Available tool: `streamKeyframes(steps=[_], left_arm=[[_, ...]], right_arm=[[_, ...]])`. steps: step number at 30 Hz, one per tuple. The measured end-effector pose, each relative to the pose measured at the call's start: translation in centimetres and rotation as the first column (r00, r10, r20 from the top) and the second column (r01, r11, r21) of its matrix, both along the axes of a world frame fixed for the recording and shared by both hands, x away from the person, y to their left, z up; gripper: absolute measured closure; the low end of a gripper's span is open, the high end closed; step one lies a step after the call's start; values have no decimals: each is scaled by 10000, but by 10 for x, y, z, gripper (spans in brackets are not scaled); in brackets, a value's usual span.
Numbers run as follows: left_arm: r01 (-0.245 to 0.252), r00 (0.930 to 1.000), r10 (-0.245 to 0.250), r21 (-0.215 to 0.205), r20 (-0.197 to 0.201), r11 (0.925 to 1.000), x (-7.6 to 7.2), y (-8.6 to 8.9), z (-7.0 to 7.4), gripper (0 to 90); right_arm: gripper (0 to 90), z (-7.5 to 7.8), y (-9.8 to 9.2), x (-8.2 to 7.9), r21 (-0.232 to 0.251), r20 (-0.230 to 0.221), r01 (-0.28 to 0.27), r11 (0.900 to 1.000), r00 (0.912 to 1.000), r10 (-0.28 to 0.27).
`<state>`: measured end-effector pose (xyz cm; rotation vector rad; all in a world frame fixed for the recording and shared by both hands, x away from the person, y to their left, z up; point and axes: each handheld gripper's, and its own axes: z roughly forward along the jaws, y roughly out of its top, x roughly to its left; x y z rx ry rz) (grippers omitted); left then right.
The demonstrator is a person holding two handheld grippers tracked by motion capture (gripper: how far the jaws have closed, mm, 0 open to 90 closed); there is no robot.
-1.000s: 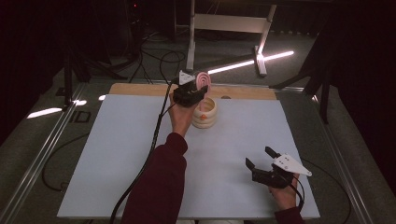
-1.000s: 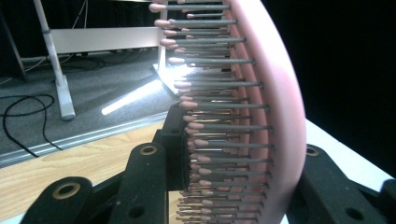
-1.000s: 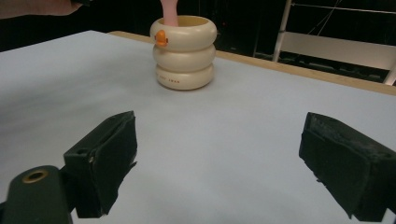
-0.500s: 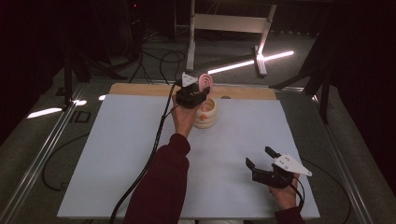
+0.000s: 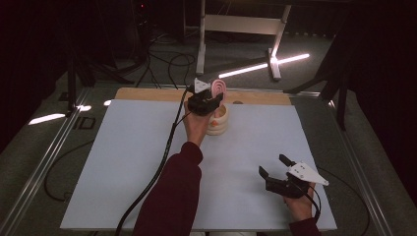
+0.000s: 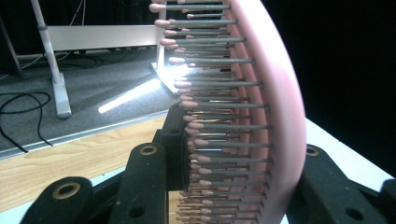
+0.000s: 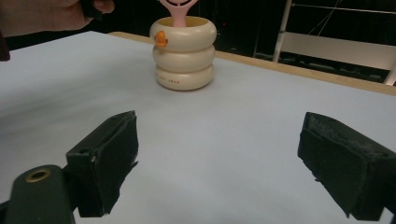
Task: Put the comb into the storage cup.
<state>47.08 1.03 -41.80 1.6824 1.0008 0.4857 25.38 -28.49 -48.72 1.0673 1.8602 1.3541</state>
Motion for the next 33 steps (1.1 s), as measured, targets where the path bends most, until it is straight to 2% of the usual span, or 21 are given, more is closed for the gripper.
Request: streamKeyframes(steps=[9,20,33], left_arm=[[39,10000,-39,109,-81,9999,-1,-4,-6,637],[159,9991,-168,-221,-392,9996,1,-1,-6,623],[205,9982,-218,-240,-565,9995,3,5,-6,560]], right_arm=[[120,0,0,0,-3,33,-19,10000,10000,19],[121,0,0,0,20,6,-13,10000,10000,13],[121,0,1,0,25,-29,-46,10000,10000,47]])
